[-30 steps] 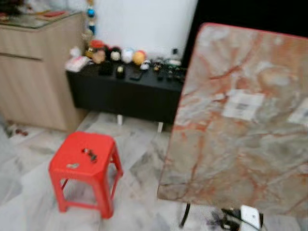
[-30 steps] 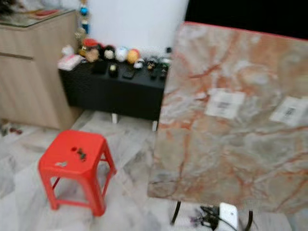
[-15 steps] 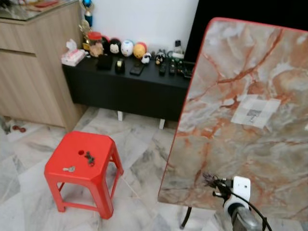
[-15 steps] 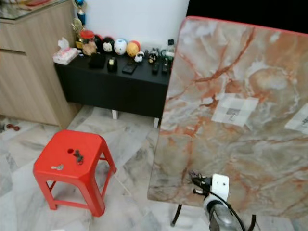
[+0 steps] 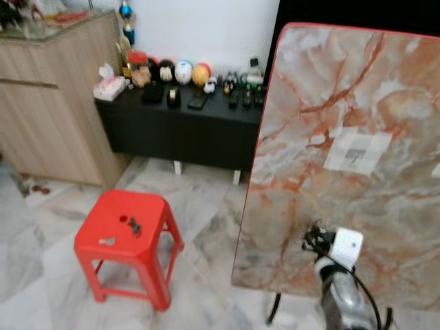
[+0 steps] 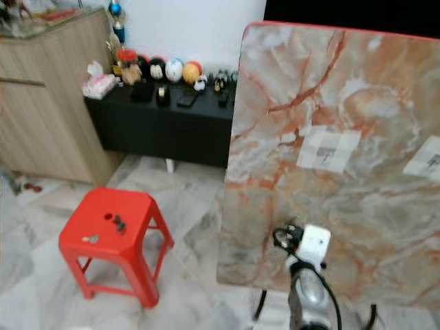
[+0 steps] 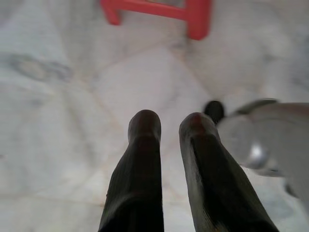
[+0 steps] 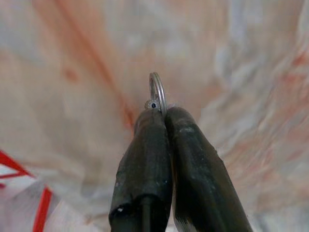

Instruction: Hang keys on a hook

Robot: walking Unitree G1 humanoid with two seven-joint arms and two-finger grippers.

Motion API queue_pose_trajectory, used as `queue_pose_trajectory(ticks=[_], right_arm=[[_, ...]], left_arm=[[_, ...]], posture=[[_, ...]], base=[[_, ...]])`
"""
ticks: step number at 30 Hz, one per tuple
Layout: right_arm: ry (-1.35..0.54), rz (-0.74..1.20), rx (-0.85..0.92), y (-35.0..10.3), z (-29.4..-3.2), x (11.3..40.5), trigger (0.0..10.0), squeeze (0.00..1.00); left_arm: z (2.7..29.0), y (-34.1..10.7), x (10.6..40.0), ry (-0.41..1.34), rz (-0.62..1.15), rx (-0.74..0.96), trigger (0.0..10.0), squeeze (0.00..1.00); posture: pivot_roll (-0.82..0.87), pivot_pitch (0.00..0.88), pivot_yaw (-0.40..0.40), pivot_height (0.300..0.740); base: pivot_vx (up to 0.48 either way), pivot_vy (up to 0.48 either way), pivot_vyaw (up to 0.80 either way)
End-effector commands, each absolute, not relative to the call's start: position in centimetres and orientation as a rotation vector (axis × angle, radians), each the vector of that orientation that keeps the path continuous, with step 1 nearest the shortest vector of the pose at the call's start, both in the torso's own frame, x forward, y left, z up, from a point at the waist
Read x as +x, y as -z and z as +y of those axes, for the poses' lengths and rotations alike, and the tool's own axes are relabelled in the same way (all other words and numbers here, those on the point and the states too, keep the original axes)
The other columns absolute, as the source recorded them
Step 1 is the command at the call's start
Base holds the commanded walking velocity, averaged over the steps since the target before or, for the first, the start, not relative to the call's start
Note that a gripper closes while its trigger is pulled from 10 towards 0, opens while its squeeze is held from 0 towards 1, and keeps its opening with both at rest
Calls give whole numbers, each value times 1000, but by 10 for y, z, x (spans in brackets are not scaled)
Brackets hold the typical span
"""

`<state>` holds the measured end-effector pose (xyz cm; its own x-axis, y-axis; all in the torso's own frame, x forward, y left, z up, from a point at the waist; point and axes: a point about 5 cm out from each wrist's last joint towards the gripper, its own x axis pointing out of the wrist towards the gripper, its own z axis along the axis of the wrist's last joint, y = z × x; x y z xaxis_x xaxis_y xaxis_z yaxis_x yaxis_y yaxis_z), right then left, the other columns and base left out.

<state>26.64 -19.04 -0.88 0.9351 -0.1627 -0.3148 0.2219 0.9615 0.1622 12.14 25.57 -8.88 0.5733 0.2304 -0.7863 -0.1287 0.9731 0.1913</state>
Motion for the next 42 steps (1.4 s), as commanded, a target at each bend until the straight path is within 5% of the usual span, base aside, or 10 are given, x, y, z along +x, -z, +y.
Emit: queue_pose_trajectory(ticks=[1,8,23,32,42], right_arm=[[231,300,209,11,-191,263,10000,0],[280,326,209,18,-191,253,10000,0],[333,24,-495,-38,-214,257,10000,0],[482,-134,-719,-73,-227,245,10000,0],[489,-182,-891,-91,-227,272,10000,0]], left_arm=[[257,89,120,-196,957,129,10000,0],[269,85,122,-210,948,163,10000,0],[269,86,118,-218,954,143,10000,0],[258,90,116,-205,963,122,10000,0],[242,93,124,-193,948,88,10000,0]], posture=[[217,0,-12,740],[212,0,6,740],[204,0,-36,740],[184,0,-51,740],[195,0,-72,740]], base=[[0,0,0],[0,0,0],[0,0,0],[0,0,0],[0,0,0]])
